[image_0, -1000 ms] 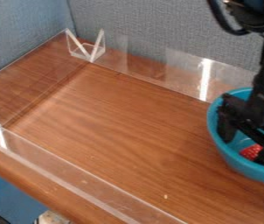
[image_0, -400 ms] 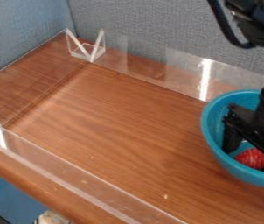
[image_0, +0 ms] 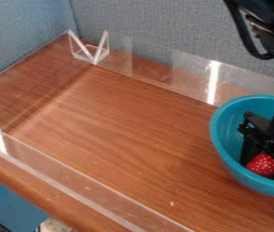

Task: Remove the strawberry from inside the blue bowl and put it on the table

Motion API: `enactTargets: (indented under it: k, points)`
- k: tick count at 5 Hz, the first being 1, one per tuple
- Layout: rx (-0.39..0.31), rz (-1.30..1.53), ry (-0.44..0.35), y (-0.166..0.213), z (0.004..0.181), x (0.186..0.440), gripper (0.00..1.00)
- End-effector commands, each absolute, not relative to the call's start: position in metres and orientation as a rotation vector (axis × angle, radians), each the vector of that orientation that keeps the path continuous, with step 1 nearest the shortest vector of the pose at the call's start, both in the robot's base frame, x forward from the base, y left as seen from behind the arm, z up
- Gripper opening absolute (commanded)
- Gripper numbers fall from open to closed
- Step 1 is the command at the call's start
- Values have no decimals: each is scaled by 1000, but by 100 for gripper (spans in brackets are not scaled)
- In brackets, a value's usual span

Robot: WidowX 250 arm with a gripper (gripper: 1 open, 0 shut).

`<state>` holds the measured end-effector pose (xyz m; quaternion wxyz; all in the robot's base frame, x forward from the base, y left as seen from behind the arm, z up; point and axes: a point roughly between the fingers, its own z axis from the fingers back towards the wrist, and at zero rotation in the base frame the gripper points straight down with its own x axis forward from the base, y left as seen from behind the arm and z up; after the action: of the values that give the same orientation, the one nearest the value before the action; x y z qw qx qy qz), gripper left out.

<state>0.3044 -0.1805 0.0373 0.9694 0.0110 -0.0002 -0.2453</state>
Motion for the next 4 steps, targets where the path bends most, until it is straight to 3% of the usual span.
enactTargets:
  k: [1,2,4]
  points:
    - [16,-529,-44,-187,44,302,0]
    - [23,-541,-43,-185,38,296,0]
    - [40,-502,-37,-184,45,289,0]
